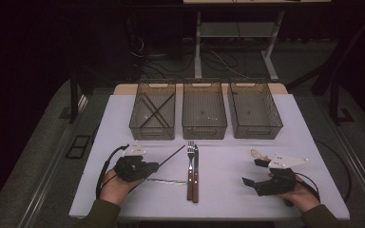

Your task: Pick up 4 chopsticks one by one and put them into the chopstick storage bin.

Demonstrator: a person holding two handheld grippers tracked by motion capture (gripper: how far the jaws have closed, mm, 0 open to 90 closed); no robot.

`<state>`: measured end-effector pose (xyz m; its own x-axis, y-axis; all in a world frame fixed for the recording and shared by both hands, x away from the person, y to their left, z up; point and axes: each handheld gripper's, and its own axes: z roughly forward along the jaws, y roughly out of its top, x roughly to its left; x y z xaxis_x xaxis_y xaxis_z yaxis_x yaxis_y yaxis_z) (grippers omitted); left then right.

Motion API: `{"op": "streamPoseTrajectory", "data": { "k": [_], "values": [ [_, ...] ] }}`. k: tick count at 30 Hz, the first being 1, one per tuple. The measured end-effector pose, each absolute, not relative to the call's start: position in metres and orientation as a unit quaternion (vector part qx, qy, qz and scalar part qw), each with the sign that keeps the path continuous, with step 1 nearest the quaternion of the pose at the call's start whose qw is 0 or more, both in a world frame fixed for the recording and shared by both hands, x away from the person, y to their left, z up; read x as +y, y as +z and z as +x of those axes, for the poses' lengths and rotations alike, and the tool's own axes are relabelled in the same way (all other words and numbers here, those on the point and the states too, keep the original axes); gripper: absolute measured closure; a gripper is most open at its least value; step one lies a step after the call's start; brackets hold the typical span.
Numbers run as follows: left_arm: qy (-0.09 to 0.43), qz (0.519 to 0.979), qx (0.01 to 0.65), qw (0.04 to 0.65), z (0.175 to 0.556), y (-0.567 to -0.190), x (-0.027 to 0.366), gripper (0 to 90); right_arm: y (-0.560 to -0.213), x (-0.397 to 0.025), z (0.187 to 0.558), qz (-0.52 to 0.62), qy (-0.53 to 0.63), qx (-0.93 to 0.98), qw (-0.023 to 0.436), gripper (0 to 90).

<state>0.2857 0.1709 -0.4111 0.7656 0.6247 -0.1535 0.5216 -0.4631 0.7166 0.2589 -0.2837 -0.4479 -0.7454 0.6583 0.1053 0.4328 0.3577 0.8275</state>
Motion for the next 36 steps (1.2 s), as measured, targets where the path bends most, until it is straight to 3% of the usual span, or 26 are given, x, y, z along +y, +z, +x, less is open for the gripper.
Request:
{"op": "streamPoseTrajectory", "data": {
  "k": [36],
  "values": [
    [0.101,0.808,0.362,0.453,0.329,-0.375,0.177,85.6,-0.449,-0.283,0.26,0.337,0.455,0.815,0.121,14.0]
  ]
}}
